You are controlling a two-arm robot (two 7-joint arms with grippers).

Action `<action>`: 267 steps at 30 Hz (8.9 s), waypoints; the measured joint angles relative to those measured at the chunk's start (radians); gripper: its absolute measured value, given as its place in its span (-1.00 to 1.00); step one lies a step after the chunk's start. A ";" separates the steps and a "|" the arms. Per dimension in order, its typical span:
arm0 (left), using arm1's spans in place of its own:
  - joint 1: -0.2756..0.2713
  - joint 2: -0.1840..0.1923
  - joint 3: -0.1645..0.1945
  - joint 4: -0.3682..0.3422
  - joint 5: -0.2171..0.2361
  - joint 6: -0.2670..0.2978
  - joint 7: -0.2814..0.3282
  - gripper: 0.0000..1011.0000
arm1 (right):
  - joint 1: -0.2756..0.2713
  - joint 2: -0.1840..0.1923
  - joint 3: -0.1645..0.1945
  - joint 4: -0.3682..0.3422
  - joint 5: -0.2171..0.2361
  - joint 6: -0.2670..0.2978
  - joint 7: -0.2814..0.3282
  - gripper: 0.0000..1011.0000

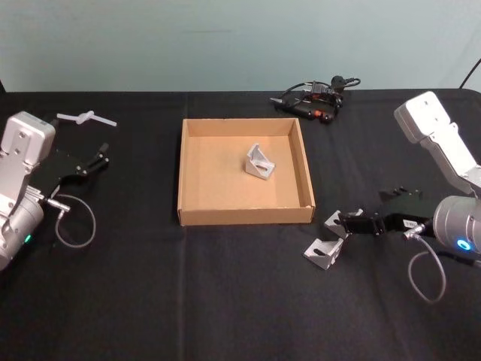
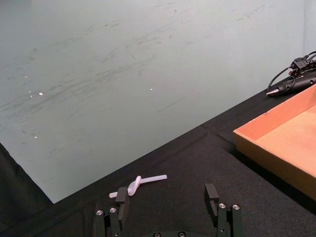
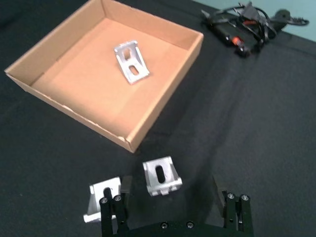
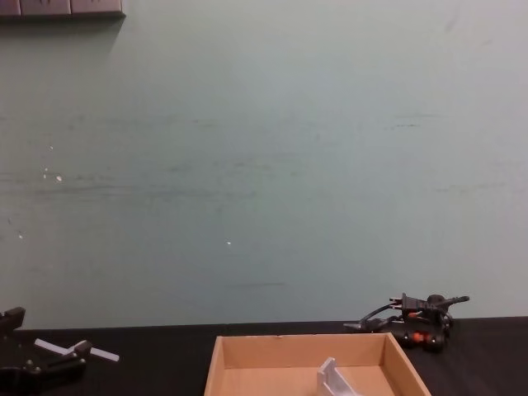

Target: Use one hand to pick up the angle iron from the table and place it into the box.

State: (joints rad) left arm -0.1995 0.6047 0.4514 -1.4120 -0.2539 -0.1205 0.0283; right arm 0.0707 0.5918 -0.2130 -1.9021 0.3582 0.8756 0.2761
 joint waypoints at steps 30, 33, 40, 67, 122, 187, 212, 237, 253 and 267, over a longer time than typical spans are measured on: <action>0.000 0.000 0.000 0.000 0.000 0.000 0.000 0.99 | 0.042 -0.034 -0.013 0.078 -0.048 0.019 0.077 0.98; 0.000 0.000 0.000 0.000 0.000 0.000 0.000 0.99 | 0.041 -0.044 -0.007 0.084 -0.049 0.019 0.078 0.98; 0.000 0.000 0.000 0.000 0.000 0.000 0.000 0.99 | 0.041 -0.044 -0.007 0.084 -0.049 0.019 0.078 0.98; 0.000 0.000 0.000 0.000 0.000 0.000 0.000 0.99 | 0.042 -0.040 -0.010 0.082 -0.048 0.019 0.079 0.37; 0.000 0.000 0.000 0.000 0.000 0.000 0.000 0.99 | 0.329 -0.180 -0.131 0.192 -0.146 -0.014 0.126 -0.12; 0.000 0.000 0.000 0.000 0.000 0.000 0.000 0.99 | 0.497 -0.332 -0.279 0.468 -0.227 -0.128 0.169 0.98; 0.000 0.000 0.000 0.000 0.000 0.000 0.000 0.99 | 0.171 -0.088 -0.137 0.030 -0.170 0.062 0.208 0.98; 0.000 0.000 0.000 0.000 0.000 0.000 0.000 0.99 | 0.026 0.021 -0.072 -0.124 -0.118 0.111 0.222 0.98; 0.000 0.000 0.000 0.000 0.000 0.000 0.000 0.99 | -0.007 0.048 -0.070 -0.106 -0.108 0.119 0.216 0.98; 0.000 0.000 0.000 0.000 0.000 0.000 0.000 0.99 | 0.031 0.018 -0.100 -0.047 -0.114 0.110 0.210 0.98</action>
State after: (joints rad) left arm -0.1996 0.6047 0.4514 -1.4120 -0.2539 -0.1205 0.0283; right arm 0.1018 0.6099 -0.3129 -1.9493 0.2440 0.9851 0.4857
